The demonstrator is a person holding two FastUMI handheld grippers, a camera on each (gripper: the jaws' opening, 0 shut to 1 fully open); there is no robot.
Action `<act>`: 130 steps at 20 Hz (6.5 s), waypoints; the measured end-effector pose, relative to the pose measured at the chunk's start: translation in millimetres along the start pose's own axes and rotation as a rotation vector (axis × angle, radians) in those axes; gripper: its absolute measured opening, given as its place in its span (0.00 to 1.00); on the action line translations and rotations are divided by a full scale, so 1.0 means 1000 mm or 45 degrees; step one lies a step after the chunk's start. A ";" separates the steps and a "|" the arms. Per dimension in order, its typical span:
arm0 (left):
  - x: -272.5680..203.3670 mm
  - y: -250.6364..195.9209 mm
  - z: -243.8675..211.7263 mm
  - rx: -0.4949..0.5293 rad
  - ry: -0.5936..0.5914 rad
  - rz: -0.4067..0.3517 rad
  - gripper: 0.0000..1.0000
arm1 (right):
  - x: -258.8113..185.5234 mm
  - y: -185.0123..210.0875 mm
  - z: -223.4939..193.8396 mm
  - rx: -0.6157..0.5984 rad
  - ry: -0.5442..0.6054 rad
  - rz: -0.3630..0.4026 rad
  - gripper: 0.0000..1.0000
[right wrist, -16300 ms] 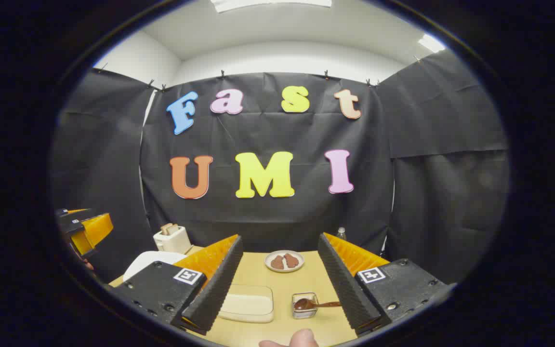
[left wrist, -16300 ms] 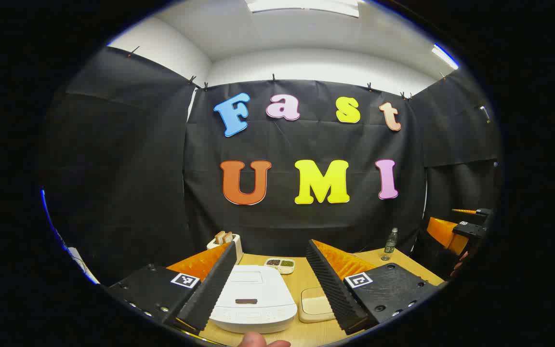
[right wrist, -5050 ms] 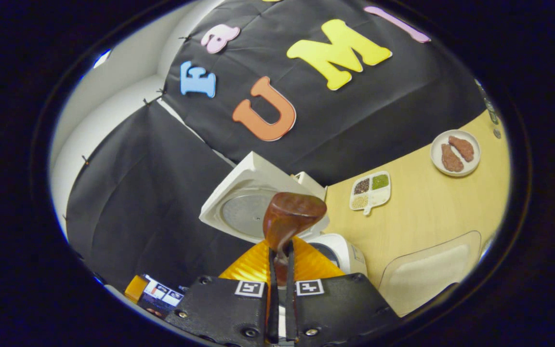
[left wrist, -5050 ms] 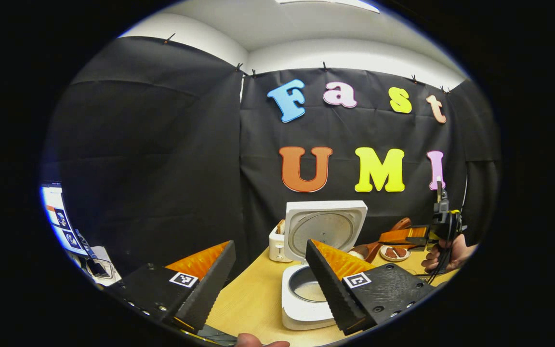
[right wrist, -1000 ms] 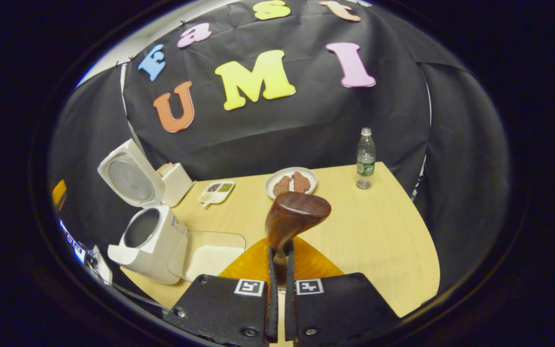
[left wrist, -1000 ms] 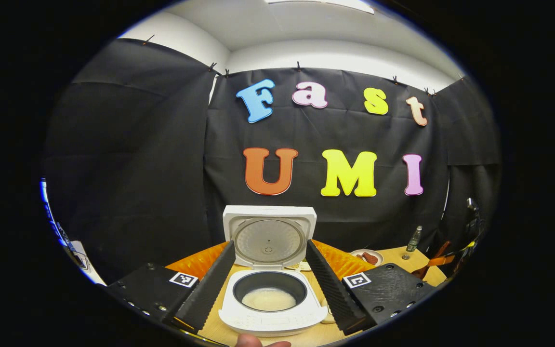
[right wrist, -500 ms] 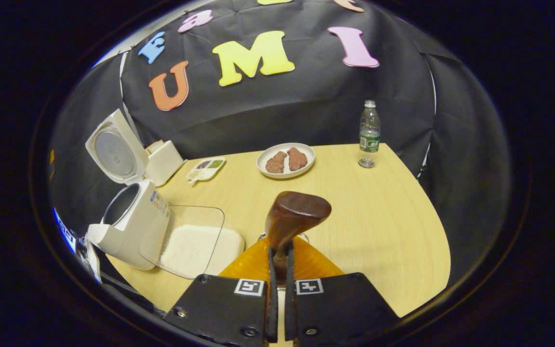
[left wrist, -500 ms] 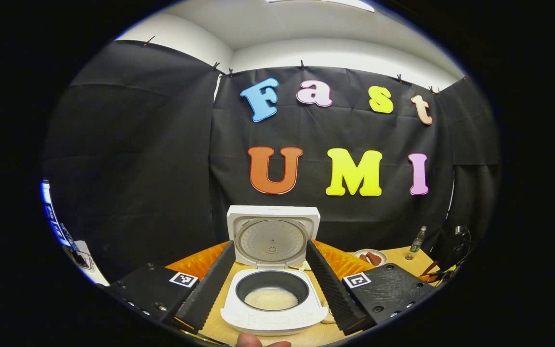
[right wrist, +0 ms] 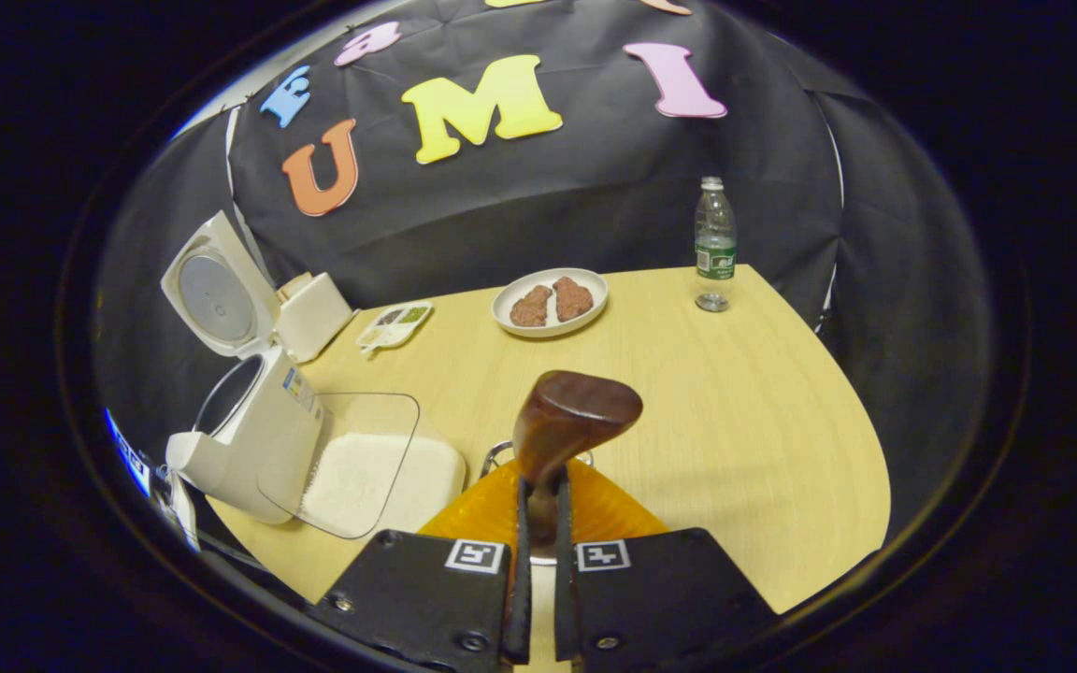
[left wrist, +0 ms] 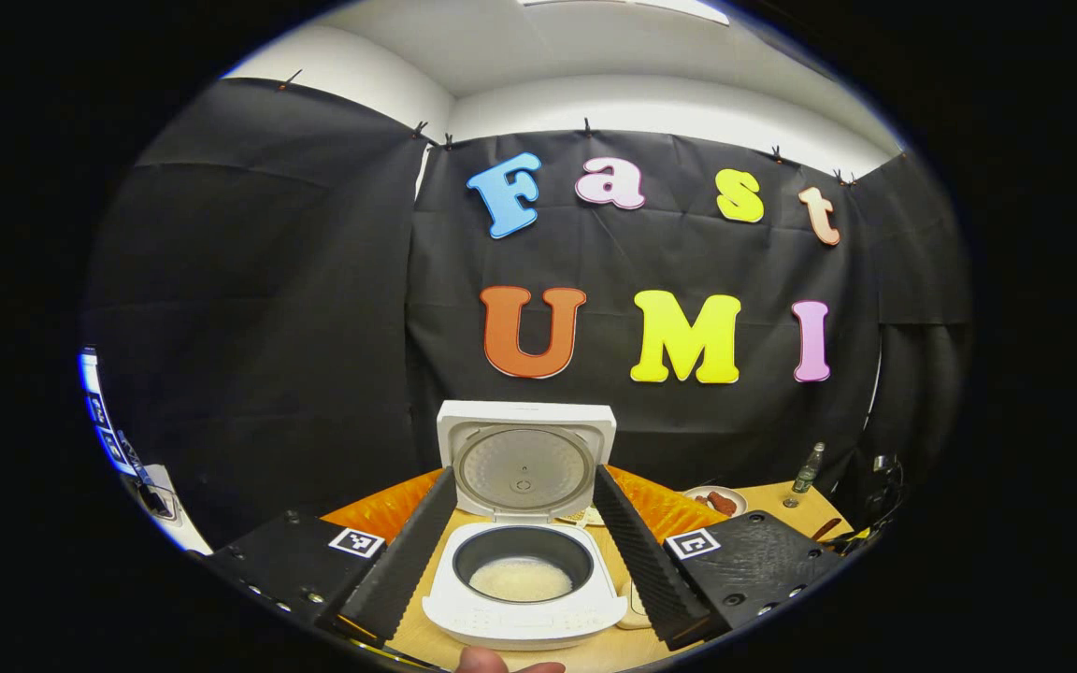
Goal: Close the left gripper, press the button to open the rice cooker; take a wooden spoon from the chopstick holder with the right hand, scoop a spoonful of rice and pour it into the rice cooker, then put the wooden spoon back into the chopstick holder.
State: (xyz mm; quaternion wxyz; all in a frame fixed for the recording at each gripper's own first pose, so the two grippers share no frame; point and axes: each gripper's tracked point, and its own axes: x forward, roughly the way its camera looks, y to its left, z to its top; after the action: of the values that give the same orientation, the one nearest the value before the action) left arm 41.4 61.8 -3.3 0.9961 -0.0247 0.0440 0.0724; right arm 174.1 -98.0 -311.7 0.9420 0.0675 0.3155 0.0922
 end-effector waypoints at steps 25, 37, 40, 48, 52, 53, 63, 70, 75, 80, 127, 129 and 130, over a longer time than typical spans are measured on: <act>0.202 -0.003 0.039 0.006 0.070 -0.036 0.94 | -0.202 -0.004 0.100 -0.002 -0.426 -0.310 0.97; 0.263 0.011 -0.009 -0.035 0.306 -0.018 0.94 | -0.252 -0.002 0.045 0.194 -0.431 -0.475 0.99; 0.262 0.011 -0.015 -0.002 0.366 -0.011 0.96 | -0.252 0.005 0.046 0.191 -0.438 -0.464 0.97; 0.211 0.007 -0.028 -0.016 0.466 -0.010 0.97 | -0.229 0.040 0.059 0.127 -0.429 -0.303 1.00; 0.166 0.001 -0.054 -0.064 0.539 -0.028 0.97 | -0.224 0.045 0.058 0.123 -0.423 -0.237 1.00; 0.154 0.000 -0.067 -0.082 0.580 -0.030 0.97 | -0.224 0.045 0.056 0.119 -0.416 -0.228 1.00; 0.087 -0.005 -0.172 -0.105 0.835 -0.012 0.96 | -0.220 0.066 0.051 -0.009 -0.369 -0.168 1.00; 0.077 -0.010 -0.226 -0.083 0.940 -0.024 0.97 | -0.217 0.073 0.053 -0.017 -0.368 -0.139 1.00; 0.070 -0.010 -0.245 0.033 0.964 -0.025 0.96 | -0.211 0.080 0.055 -0.042 -0.373 -0.110 1.00; 0.068 -0.012 -0.244 0.092 0.911 -0.068 0.97 | -0.202 0.081 0.056 -0.050 -0.378 -0.060 1.00; -0.241 -0.052 -0.009 -0.050 -0.089 -0.336 0.94 | -0.404 0.193 0.008 -0.262 -0.838 -0.068 1.00; -0.240 -0.052 -0.010 -0.036 -0.084 -0.338 0.94 | -0.401 0.192 0.009 -0.261 -0.835 -0.065 0.98; -0.239 -0.051 -0.010 -0.028 -0.087 -0.335 0.94 | -0.400 0.192 0.010 -0.255 -0.833 -0.065 1.00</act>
State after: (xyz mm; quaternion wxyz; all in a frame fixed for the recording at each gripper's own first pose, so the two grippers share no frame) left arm -187.7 -22.7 11.1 0.9976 -0.0385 0.0057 -0.0575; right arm -158.5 1.8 -35.7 0.9973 -0.0074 -0.0126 0.0726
